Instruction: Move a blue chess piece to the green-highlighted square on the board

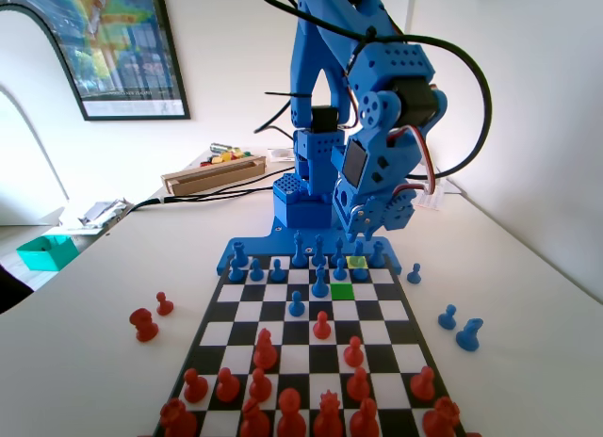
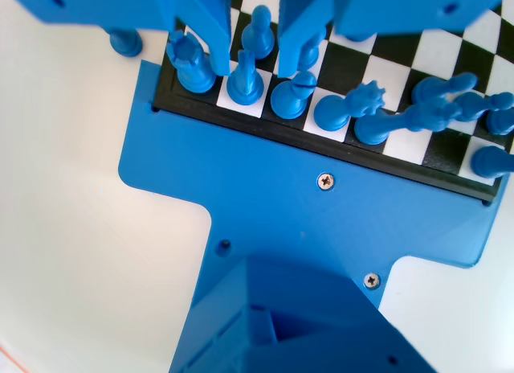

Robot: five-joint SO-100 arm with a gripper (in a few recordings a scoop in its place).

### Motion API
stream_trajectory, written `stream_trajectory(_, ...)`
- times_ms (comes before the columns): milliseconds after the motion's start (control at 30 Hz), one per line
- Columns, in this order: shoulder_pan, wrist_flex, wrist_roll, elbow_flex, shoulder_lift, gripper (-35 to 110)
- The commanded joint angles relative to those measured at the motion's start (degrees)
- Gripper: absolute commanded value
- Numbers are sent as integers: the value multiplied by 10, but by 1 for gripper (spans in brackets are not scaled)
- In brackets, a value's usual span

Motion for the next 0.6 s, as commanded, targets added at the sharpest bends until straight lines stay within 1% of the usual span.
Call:
stream_trajectory(0, -5, 1, -6, -17, 5, 11)
stream_trajectory(567, 2, -4, -6, -36, -28, 11)
